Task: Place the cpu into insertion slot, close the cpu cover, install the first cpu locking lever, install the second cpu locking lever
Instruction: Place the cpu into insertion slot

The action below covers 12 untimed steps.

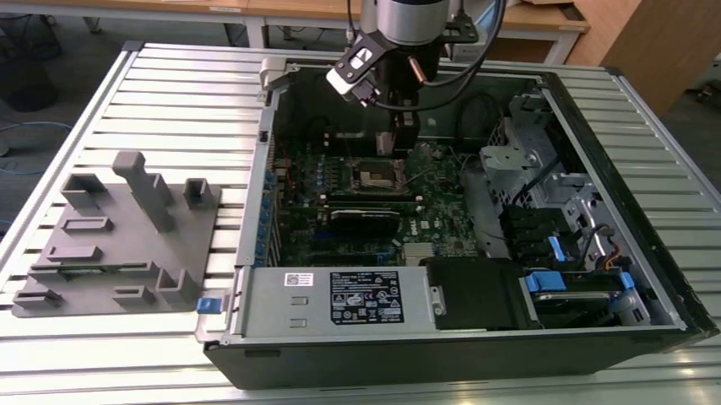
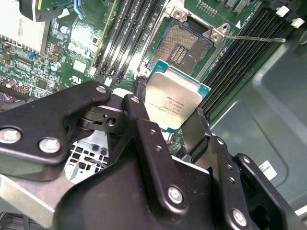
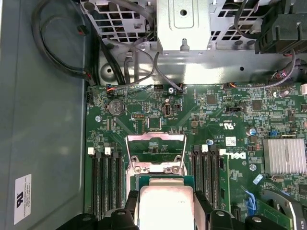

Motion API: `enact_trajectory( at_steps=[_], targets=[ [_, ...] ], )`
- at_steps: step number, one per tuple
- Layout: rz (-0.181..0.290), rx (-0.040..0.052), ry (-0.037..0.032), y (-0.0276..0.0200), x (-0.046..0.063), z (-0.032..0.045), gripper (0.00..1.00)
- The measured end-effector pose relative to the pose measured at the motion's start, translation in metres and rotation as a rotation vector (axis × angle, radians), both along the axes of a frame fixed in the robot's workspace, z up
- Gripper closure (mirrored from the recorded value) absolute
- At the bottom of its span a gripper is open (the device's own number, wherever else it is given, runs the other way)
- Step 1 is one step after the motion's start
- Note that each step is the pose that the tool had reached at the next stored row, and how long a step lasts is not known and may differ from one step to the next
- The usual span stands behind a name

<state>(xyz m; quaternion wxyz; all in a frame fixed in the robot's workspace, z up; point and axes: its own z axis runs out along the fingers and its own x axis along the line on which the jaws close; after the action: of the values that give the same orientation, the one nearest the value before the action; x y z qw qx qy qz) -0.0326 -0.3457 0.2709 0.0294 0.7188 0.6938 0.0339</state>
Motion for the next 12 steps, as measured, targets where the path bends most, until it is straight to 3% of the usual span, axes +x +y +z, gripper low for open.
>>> enact_trajectory(
  at_steps=[12],
  targets=[
    [0.0,-0.0004,0.0002,0.0001,-0.0011,-0.0032,0.46]
  ],
)
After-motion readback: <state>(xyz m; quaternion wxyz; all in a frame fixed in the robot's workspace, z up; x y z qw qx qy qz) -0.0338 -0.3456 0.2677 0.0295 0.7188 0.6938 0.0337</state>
